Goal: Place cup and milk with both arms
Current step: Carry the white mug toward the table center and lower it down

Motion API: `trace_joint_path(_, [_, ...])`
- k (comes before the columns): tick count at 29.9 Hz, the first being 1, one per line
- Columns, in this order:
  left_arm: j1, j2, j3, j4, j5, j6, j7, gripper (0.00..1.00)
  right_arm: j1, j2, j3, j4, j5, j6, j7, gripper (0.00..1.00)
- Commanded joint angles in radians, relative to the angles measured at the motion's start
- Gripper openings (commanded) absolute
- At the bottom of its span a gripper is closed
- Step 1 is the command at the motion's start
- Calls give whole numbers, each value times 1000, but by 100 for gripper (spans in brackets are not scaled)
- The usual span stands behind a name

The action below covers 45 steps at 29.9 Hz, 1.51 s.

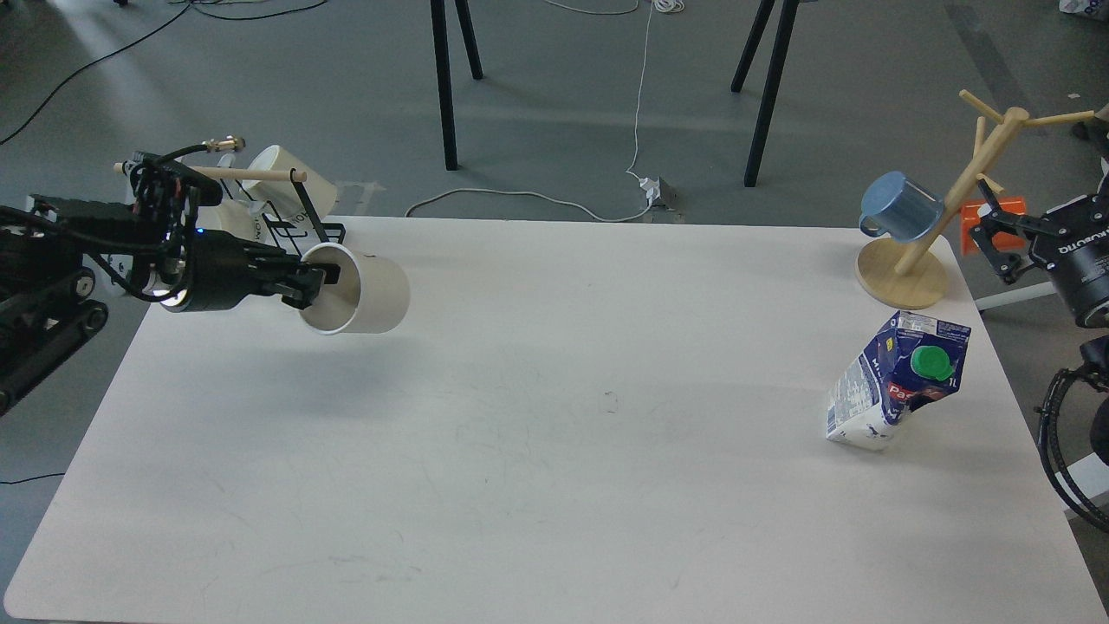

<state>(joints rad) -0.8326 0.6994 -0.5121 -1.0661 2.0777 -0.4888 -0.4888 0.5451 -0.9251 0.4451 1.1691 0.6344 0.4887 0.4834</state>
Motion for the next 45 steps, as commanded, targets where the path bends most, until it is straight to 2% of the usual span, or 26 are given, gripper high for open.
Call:
trace_joint_path(1, [-20, -119, 0, -41, 104, 0, 0, 8, -10, 0, 0, -19, 28, 0, 0, 96])
trace_joint_path(6, [-20, -311, 41, -41, 104, 0, 0, 9, -19, -1, 1, -43, 36, 0, -2, 96])
trace_joint_path(13, [-14, -402, 162, -35, 104, 0, 0, 9, -25, -1, 1, -57, 36, 0, -2, 96])
trace_joint_path(28, [26, -402, 176, -31, 104, 0, 0, 14, -60, -1, 0, -68, 36, 0, 0, 96])
trace_joint_path(42, [46, -400, 176, -31, 104, 0, 0, 15, -68, 2, 0, -88, 42, 0, 0, 96])
trace_joint_path(45, [49, -399, 176, -31, 104, 0, 0, 18, -67, 2, 0, -86, 42, 0, 0, 96])
